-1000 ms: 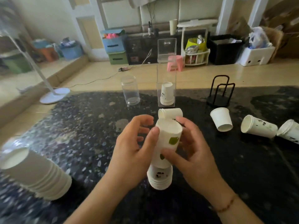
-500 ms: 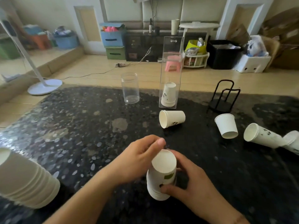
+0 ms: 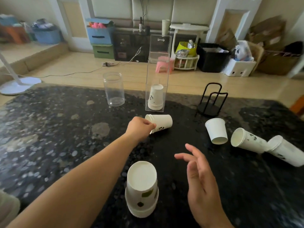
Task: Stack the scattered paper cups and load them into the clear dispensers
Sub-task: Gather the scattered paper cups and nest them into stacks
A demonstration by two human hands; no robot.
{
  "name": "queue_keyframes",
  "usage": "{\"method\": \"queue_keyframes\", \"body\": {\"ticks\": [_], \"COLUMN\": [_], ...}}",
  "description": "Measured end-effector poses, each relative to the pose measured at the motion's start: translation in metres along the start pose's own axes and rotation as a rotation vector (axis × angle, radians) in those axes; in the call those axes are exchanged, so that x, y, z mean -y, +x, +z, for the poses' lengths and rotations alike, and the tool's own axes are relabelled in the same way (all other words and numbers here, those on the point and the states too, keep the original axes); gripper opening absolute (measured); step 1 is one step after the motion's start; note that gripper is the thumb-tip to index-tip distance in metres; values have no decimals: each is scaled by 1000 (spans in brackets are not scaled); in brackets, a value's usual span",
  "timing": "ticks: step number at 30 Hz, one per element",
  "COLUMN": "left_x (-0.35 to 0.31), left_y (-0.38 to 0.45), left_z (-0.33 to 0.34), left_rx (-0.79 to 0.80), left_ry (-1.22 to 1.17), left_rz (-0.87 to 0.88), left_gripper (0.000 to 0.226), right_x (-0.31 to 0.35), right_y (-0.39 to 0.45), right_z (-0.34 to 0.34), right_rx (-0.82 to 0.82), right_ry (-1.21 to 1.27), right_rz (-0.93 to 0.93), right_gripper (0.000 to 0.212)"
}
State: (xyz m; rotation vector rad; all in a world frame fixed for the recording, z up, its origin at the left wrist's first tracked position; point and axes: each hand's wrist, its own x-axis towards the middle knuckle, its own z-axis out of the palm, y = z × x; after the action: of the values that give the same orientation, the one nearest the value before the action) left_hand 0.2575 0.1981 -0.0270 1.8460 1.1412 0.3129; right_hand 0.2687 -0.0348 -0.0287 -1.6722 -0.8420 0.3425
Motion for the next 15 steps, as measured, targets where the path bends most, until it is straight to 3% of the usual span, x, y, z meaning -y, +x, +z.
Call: {"method": "queue_keyframes", "body": {"ticks": [5,9,12,15], "left_x": [3,-8,-24,-30], "left_y": [-15,-59,-101,-139], "left_z": [-4,-44,-77,-103], "left_rx": [-2,113,240,376], "left_ry": [-169,-231,-112,-2], "left_rz": [38,189,340,455], "left_gripper": [20,15,14,13], "right_x": [-7,7,30,56], "right_y": [10,21,24,14], "right_z": [-5,-3,-1,-5], "right_rx": [-59,-47,-60,-46], "right_ry": [98,291,436,556], "right_rz": [153,316,224,29], "right_gripper": [52,91,98,86]}}
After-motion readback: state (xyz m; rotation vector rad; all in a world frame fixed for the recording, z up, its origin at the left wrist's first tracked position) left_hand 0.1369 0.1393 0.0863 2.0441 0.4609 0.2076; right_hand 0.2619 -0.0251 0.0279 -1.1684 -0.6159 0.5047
